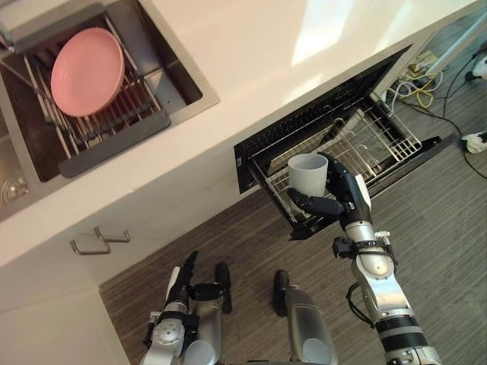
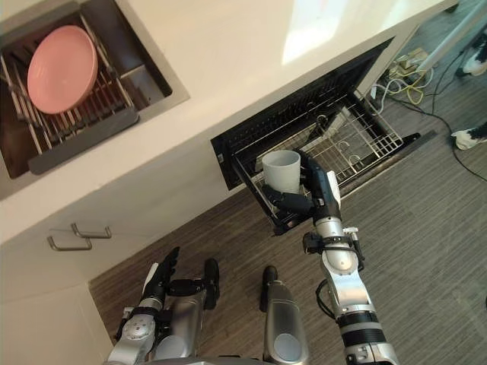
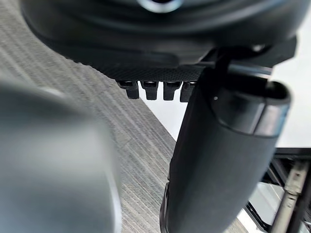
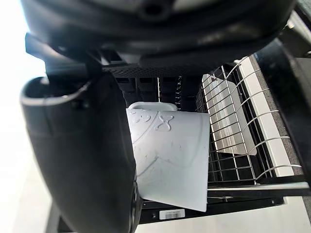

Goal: Walk over to the sink, pick up the cup, carry it to the dishwasher, place the cup inside the dishwasher, then close the dishwasher door

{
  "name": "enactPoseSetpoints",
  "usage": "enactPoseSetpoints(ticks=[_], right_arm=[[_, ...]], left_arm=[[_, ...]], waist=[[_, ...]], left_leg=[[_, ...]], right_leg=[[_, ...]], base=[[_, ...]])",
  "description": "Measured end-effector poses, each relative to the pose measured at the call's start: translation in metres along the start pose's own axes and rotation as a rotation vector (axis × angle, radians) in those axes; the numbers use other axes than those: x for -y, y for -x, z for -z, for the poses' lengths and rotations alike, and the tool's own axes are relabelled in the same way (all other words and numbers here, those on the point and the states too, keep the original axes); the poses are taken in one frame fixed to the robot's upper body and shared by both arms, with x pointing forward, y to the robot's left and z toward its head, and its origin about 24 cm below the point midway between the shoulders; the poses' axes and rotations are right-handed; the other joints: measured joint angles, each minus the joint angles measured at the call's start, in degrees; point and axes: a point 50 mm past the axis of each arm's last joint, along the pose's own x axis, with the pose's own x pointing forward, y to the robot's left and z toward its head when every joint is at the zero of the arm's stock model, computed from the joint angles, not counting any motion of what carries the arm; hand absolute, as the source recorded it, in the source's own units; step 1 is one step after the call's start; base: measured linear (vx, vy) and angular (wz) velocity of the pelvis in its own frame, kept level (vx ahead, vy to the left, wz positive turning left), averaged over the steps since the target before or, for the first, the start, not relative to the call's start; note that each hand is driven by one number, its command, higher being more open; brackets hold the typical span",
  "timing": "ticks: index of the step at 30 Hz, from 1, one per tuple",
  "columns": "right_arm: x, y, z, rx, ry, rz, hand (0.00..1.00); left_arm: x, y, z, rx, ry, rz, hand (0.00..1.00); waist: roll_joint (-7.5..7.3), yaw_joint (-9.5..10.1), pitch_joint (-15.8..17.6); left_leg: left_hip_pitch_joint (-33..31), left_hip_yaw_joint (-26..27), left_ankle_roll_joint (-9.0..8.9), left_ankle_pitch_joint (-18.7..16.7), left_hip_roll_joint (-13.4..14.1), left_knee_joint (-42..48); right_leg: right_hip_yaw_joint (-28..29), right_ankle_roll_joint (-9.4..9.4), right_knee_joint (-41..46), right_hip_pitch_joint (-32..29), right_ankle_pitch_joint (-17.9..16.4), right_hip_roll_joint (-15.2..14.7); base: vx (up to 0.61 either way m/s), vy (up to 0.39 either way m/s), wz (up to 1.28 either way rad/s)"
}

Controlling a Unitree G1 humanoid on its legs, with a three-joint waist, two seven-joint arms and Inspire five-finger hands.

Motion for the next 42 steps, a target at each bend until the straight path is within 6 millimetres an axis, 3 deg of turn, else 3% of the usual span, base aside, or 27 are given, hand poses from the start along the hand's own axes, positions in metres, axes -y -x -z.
enactPoseSetpoints(ticks=[5, 20, 40, 41, 42], right_arm=[[0.0, -0.027, -0.018, 0.051, 0.029, -0.009, 0.0], [-0.003, -0.081, -0.031, -0.017, 0.169, -0.079, 0.0], [-0.003, -0.106, -0.03, -0.138, 0.229, -0.007, 0.0], [-0.003, -0.106, -0.029, -0.144, 0.238, -0.005, 1.0], [-0.003, -0.107, -0.029, -0.149, 0.248, -0.005, 1.0]], left_arm=[[0.0, -0.007, -0.011, 0.037, 0.003, -0.004, 1.0], [-0.003, -0.022, -0.028, 0.077, 0.006, -0.029, 1.0], [0.004, -0.029, -0.037, 0.082, 0.074, -0.06, 1.0], [0.005, -0.03, -0.038, 0.085, 0.079, -0.059, 1.0], [0.006, -0.03, -0.039, 0.087, 0.08, -0.058, 1.0]], waist=[[-0.13, 0.8, 1.11], [-0.9, 2.61, 2.63], [-0.88, 4.09, 2.65], [-0.88, 4.11, 2.65], [-0.88, 4.11, 2.65]], left_leg=[[-3.09, -0.2, -0.2, -1.66, 0.83, 3.87], [-6.18, -1.54, -0.18, -2.07, 0.67, 5.32], [-8.72, -2.78, -0.29, -1.98, 0.47, 5.68], [-8.8, -2.88, -0.32, -1.97, 0.45, 5.7], [-8.84, -2.9, -0.32, -1.96, 0.45, 5.73]], right_leg=[[-1.18, -0.29, 3.49, -2.7, -0.98, -0.16], [-3.34, -0.58, 4.43, -4.48, -1.25, -0.83], [-5.2, -0.62, 4.42, -5.65, -1.27, -1.19], [-5.32, -0.62, 4.41, -5.65, -1.27, -1.21], [-5.37, -0.62, 4.41, -5.65, -1.27, -1.22]], base=[[0.0, -0.033, -0.03], [0.01, -0.006, 0.04], [0.0, -0.01, 0.03], [0.0, 0.0, 0.0], [0.0, 0.0, 0.0]])
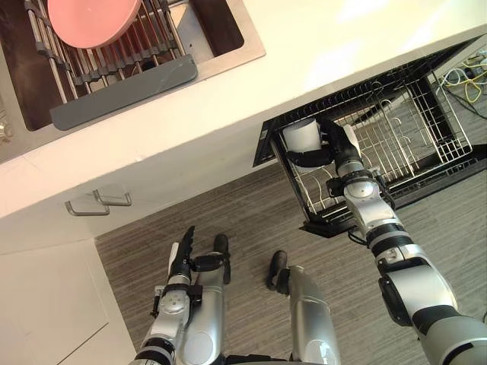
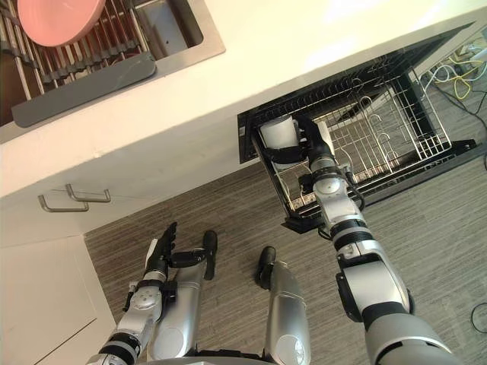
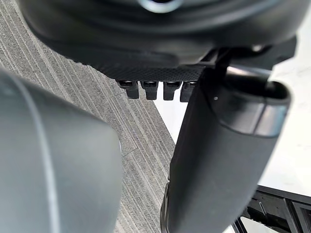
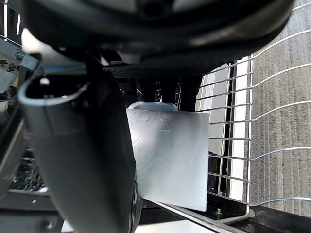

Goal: Walk over to the sink, pick up the cup, carry it to the dishwasher, place the cup inside the dishwasher, then close the dishwasher door

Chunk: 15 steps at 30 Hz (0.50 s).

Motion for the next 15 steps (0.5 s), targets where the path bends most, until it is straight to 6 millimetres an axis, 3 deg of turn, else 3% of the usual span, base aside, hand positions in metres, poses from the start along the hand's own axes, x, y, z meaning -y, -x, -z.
enactPoseSetpoints(ticks=[15], right_arm=[[-0.02, 0.0, -0.001, -0.038, -0.115, 0.025, 1.0]], left_arm=[[0.011, -0.004, -0.008, 0.011, 0.064, -0.014, 1.0]], waist=[[0.1, -0.18, -0.06]], left_leg=[[-0.07, 0.12, -0.33, 0.31, -0.14, -0.02]], right_leg=[[-0.69, -0.03, 0.06, 0.08, 0.03, -0.5]], base=[[0.0, -0.008, 0.01]])
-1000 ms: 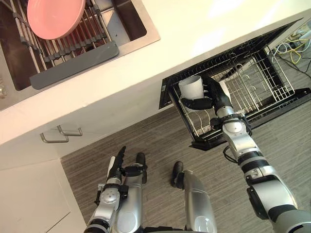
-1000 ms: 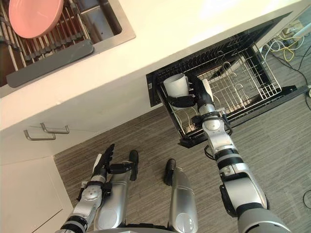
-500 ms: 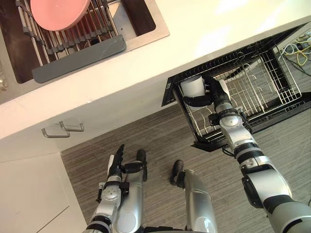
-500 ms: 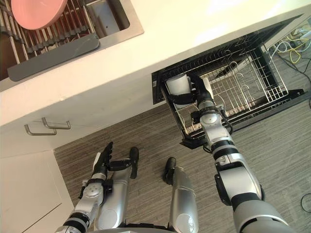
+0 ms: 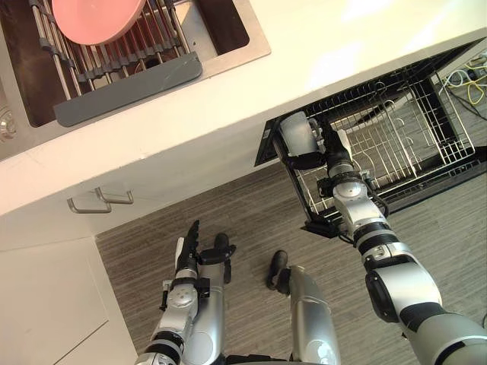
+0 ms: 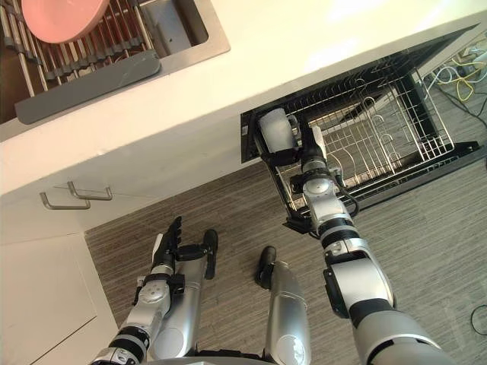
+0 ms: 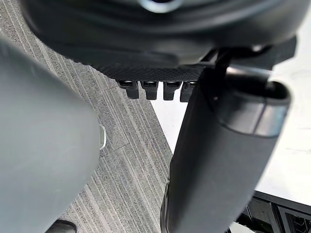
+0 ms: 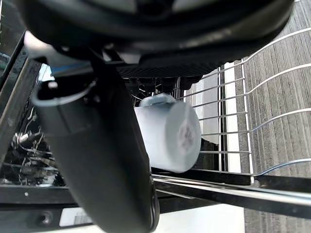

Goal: Walk over to the sink, pick up the cup, carry it to the dishwasher, place the cup inside the dishwasher, then close the dishwasher door

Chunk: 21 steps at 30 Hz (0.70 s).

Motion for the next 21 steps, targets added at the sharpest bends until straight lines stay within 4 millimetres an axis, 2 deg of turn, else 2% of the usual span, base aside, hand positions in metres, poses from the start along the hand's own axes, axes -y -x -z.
enactPoseSetpoints(ticks=[6, 9, 14, 16, 18, 20, 21], right_arm=[[-0.004, 0.008, 0.011, -0.014, -0.046, 0.009, 1.0], [-0.009, 0.023, 0.02, 0.006, -0.08, 0.022, 1.0], [-0.013, 0.058, 0.048, -0.014, -0.105, 0.062, 1.0], [-0.019, 0.084, 0.06, -0.018, -0.142, 0.067, 1.0], [-0.024, 0.11, 0.069, -0.028, -0.181, 0.072, 1.0], [-0.027, 0.129, 0.076, -0.036, -0.2, 0.078, 1.0], [-0.027, 0.131, 0.077, -0.039, -0.203, 0.08, 1.0]], left_arm=[[0.0, 0.001, 0.006, -0.029, -0.007, -0.002, 1.0], [-0.003, 0.002, 0.012, -0.055, -0.02, -0.006, 1.0], [-0.007, 0.005, 0.022, -0.097, -0.058, 0.0, 1.0], [-0.008, 0.011, 0.031, -0.128, -0.073, 0.005, 1.0], [-0.011, 0.017, 0.04, -0.157, -0.079, 0.003, 1.0], [-0.013, 0.022, 0.049, -0.188, -0.092, 0.006, 1.0], [-0.013, 0.023, 0.049, -0.193, -0.096, 0.009, 1.0]], waist=[[0.0, -0.06, -0.01], [-0.01, -0.81, -0.01], [-0.09, -1.7, -0.05], [-0.18, -2.71, -0.11], [-0.8, -3.49, -0.98], [-1.71, -4.27, -2.98], [-1.8, -4.27, -3.13]], left_leg=[[2.96, 0.96, -0.16, 0.71, -0.25, -1.7], [4.88, 1.25, -0.21, 1.3, -0.5, -3.61], [9.56, 1.74, -0.31, 3.29, -0.87, -9.06], [13.46, 2.06, -0.42, 4.45, -1.01, -12.81], [16.75, 2.34, -0.62, 5.44, -1.24, -16.48], [18.54, 2.5, -0.77, 6.68, -1.21, -20.0], [18.95, 2.55, -0.79, 6.84, -1.2, -20.51]], right_leg=[[0.91, -0.03, -0.2, 1.6, 0.02, -0.28], [1.13, -0.07, -1.13, 2.98, 0.14, -0.36], [1.38, -0.07, -4.75, 6.4, 1.31, -0.17], [1.36, 0.07, -7.57, 9.78, 2.15, 0.14], [1.37, 0.18, -10.22, 12.41, 2.63, 0.39], [1.23, 0.21, -12.95, 13.74, 3.53, 0.87], [1.23, 0.22, -13.34, 14.09, 3.64, 0.94]], base=[[-0.02, -0.03, -0.04], [-0.02, -0.04, -0.02], [0.03, -0.036, -0.03], [0.11, -0.024, -0.06], [0.1, -0.012, -0.04], [0.11, -0.01, -0.03], [0.14, -0.003, -0.05]])
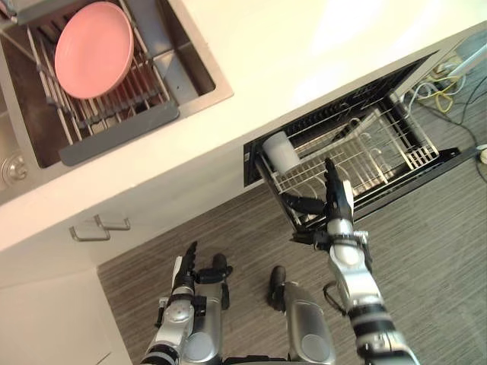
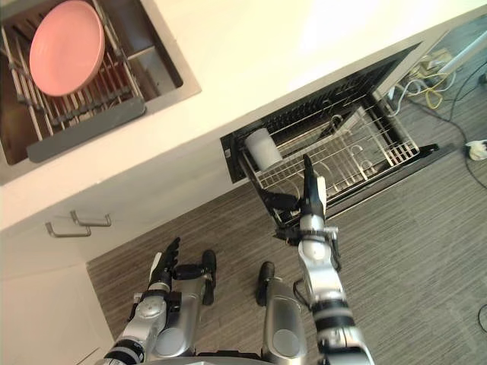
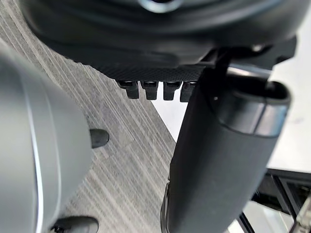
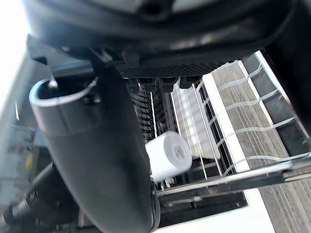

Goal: Walk over to the sink, pick up the cup, carry it to the dishwasher, place the cup inside the dishwasher, then close the dishwasher door

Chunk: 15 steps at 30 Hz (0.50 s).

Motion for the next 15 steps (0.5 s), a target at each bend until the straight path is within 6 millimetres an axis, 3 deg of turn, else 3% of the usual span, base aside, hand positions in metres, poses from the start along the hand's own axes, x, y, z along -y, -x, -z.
enactPoseSetpoints(ticks=[3, 8, 15], right_arm=[[0.003, 0.027, 0.012, -0.031, -0.015, -0.004, 1.0], [-0.006, 0.057, 0.02, -0.063, -0.06, -0.046, 1.0], [-0.009, 0.068, 0.005, 0.005, -0.112, -0.045, 1.0]], left_arm=[[0.004, 0.006, 0.012, -0.038, -0.052, 0.038, 1.0], [0.005, 0.016, 0.038, -0.126, -0.1, 0.052, 1.0], [0.003, 0.024, 0.054, -0.181, -0.128, 0.054, 1.0]], waist=[[-0.69, -0.2, -2.6], [-0.49, -1.53, -7.94], [0.42, -2.09, -11.63]], left_leg=[[4.04, 0.44, -0.03, 0.99, 0.01, -4.42], [9.19, 1.45, -0.27, 1.81, -0.26, -9.79], [13.05, 2.26, -0.41, 2.17, -0.42, -12.71]], right_leg=[[-0.02, 0.33, -4.43, 3.86, 1.12, 0.66], [0.33, 1.26, -10.87, 9.05, 2.87, 1.3], [0.59, 1.8, -16.04, 13.61, 4.69, 1.73]], base=[[0.11, 0.016, -0.07], [0.12, 0.026, -0.08], [0.05, 0.012, -0.05]])
